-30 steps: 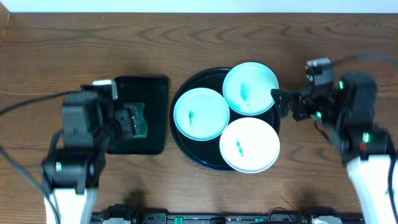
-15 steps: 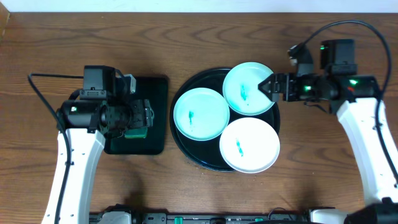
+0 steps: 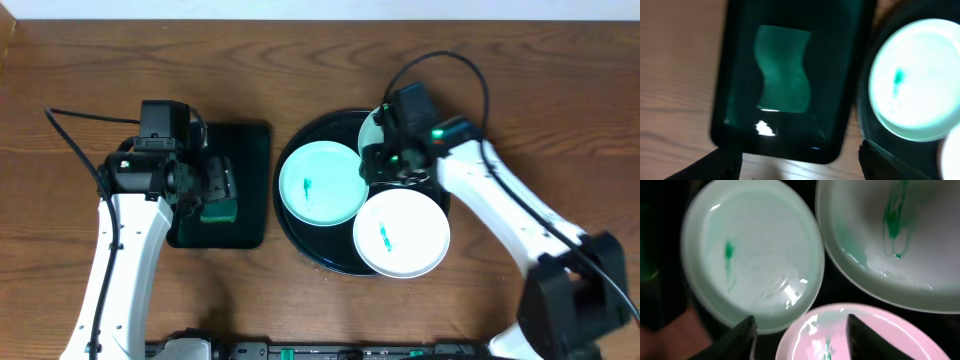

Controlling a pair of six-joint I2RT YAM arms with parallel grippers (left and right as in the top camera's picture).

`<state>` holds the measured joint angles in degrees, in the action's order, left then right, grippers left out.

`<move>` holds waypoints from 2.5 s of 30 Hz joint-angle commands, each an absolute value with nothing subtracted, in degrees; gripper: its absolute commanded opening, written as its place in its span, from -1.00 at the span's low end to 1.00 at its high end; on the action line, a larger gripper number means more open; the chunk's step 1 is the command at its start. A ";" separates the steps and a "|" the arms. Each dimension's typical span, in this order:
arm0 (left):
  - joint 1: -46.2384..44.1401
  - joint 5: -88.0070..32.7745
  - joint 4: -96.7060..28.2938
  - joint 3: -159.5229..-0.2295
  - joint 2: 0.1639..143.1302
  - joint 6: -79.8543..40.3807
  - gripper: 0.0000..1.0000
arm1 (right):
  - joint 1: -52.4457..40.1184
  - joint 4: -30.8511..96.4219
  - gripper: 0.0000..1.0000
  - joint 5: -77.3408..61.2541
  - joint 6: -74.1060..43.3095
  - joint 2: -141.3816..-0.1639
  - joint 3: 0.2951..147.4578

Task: Clean dirty plates on tray and stack at the side
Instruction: 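Reach right gripper to the top pale green plate and grip its rim, then lower left gripper onto the green sponge and grasp it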

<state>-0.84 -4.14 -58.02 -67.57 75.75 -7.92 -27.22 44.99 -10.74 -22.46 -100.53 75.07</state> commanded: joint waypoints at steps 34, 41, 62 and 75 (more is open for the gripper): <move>1.76 2.85 -56.25 -68.69 84.14 -12.14 0.50 | -31.83 37.15 -0.87 -5.63 -27.55 -115.44 76.05; 1.76 2.83 -55.83 -68.69 90.02 -12.19 0.50 | -31.88 36.99 -0.97 -5.58 -27.86 -115.44 76.07; 1.87 -1.91 -48.47 -68.69 103.81 -8.40 0.00 | -31.99 36.53 -0.98 -5.58 -27.81 -115.44 76.05; 1.87 -2.15 -44.99 -67.72 108.62 -8.45 -0.11 | -31.99 36.42 -0.97 -5.61 -27.81 -115.44 76.05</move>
<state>1.48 -2.81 -45.15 -67.59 106.19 -8.93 -31.35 37.01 -5.13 -27.88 -114.34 75.22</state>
